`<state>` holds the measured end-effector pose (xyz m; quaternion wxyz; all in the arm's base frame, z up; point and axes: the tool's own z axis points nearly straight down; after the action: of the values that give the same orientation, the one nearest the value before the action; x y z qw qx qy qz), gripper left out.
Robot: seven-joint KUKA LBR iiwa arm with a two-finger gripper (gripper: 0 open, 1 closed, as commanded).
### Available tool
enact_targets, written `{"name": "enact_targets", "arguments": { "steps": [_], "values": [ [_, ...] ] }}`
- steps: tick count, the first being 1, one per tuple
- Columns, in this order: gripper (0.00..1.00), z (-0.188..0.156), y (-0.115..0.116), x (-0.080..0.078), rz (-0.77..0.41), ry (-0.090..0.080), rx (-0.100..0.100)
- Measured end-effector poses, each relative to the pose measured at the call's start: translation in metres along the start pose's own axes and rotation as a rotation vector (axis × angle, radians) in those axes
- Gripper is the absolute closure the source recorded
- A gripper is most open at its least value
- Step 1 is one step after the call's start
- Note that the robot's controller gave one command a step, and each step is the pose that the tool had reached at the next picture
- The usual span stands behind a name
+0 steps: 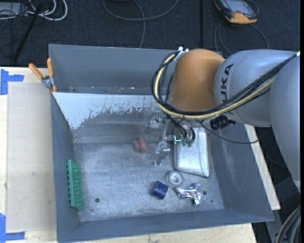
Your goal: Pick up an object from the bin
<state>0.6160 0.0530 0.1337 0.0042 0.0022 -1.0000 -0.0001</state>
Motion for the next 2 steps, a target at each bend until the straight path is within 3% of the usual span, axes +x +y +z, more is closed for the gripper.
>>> {"name": "enact_targets", "arguments": {
  "steps": [1,2],
  "values": [
    [0.0,0.049,-0.085,0.063,-0.147,-0.008,-0.002],
    [0.0,0.061,-0.045,0.104,-0.255,-0.012,0.001]
  ]
}}
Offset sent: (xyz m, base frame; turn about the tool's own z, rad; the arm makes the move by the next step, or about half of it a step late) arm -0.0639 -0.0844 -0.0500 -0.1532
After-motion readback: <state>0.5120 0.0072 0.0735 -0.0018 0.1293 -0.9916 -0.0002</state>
